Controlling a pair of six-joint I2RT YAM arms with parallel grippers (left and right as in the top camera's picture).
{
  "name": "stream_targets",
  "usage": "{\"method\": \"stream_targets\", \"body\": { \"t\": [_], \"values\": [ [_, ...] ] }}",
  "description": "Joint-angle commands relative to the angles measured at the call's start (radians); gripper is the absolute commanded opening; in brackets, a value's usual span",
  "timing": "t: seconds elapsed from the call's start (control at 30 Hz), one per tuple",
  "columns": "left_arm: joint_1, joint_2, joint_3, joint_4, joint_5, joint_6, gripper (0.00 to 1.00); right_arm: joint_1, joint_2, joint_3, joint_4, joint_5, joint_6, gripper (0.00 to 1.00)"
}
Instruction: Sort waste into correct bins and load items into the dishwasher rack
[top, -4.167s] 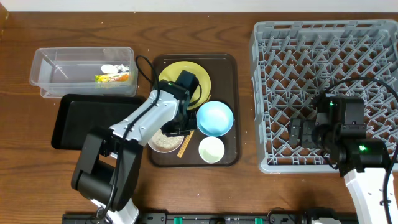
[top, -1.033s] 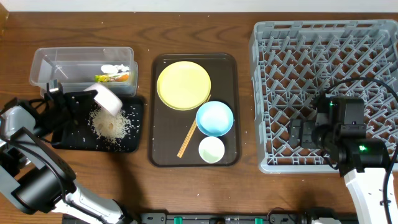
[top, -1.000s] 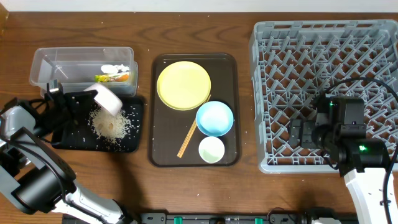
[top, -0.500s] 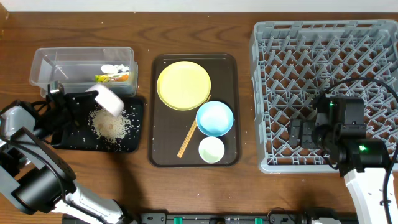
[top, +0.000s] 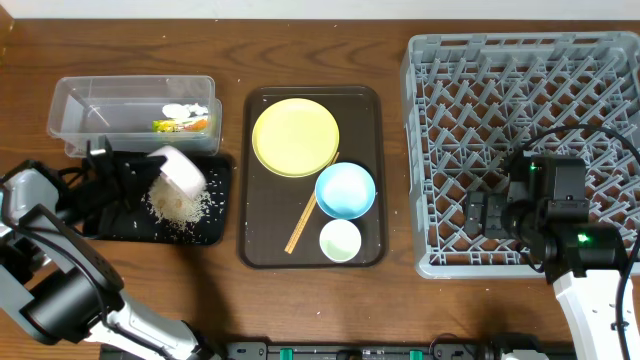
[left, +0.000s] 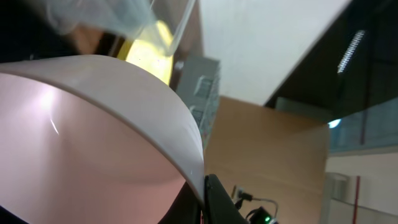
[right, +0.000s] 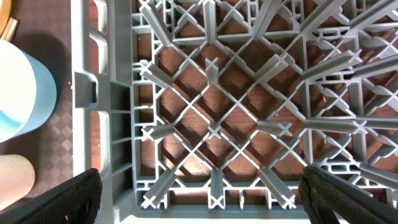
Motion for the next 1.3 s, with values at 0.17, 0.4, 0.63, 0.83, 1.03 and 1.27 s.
{"method": "stream_targets", "body": {
  "t": [0.17, 0.4, 0.63, 0.83, 1.03, 1.27],
  "values": [
    [-0.157, -0.195, 0.017, -0.013, -0.243, 0.031, 0.06, -0.001, -0.004, 0.019, -0.001, -0.008, 0.002, 0.99],
    [-0.429, -0.309, 0.017, 0.063, -0.531, -0.072, 0.06, -0.001, -0.004, 0.019, 0.000, -0.008, 0.002, 0.99],
    [-0.748, -0.285, 0.016, 0.128, -0.856, -0.208, 0.06, -0.001, -0.004, 0.019, 0.000, -0.008, 0.002, 0.99],
    [-0.953, -0.237, 0.016, 0.169, -1.003, -0.276, 0.06, -0.001, -0.004, 0.019, 0.000, -0.008, 0.002, 0.99],
    [-1.068, -0.148, -0.002, 0.228, -1.112, -0.382, 0.06, -0.001, -0.004, 0.019, -0.001, -0.008, 0.002, 0.99],
    [-1.086, -0.085, -0.002, 0.235, -1.115, -0.385, 0.06, -0.001, -0.004, 0.019, 0.000, -0.008, 0.002, 0.99]
  ]
}}
